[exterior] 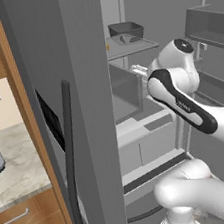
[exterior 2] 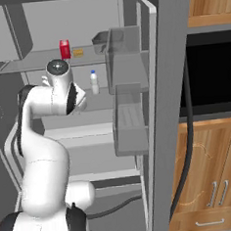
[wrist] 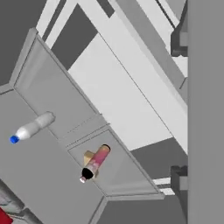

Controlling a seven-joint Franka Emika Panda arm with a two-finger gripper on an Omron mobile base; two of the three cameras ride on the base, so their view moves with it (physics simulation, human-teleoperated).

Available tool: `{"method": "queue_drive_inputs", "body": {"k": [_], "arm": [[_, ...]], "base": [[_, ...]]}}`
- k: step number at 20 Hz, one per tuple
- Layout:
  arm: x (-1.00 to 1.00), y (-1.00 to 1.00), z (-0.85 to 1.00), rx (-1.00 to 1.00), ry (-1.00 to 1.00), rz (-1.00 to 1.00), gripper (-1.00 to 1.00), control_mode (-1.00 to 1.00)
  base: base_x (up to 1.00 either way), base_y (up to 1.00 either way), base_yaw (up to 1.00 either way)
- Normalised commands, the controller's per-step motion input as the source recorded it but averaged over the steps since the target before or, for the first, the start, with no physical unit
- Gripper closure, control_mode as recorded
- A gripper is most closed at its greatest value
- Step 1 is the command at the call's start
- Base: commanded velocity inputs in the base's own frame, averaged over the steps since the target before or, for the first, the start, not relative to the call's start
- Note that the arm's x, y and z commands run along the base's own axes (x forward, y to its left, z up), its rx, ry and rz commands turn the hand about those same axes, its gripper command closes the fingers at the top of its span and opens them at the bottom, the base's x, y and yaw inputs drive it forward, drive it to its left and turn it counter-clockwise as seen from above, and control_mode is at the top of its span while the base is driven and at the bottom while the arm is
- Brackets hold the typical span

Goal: Place the tupperware on the top shelf of the fridge. Make space for the tupperware among the existing items by rearranging them on the shelves if needed. Close the fridge door when finished.

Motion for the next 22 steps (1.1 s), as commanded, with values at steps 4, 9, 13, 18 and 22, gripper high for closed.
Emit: {"method": "queue_drive_inputs", "body": {"k": [4, 9, 13, 18, 22], "arm": [[-0.48, 0.0, -0.86, -0.46, 0.03, 0.19, -1.0, -1.0], [-0.91, -0.07, -0.98, -0.19, -0.14, 0.16, -1.0, -1.0], [-0.33, -0.14, -0.47, 0.0, -0.09, 0.02, -1.0, -1.0], [0.0, 0.0, 0.0, 0.0, 0.0, 0.0, -1.0, -1.0], [0.0, 0.0, 0.0, 0.0, 0.0, 0.0, -1.0, 1.0]], "base": [[0.0, 0.0, 0.0], [0.0, 0.0, 0.0], [0.0, 0.0, 0.0], [0.0, 0.0, 0.0], [-0.13, -0.05, 0.05]]}}
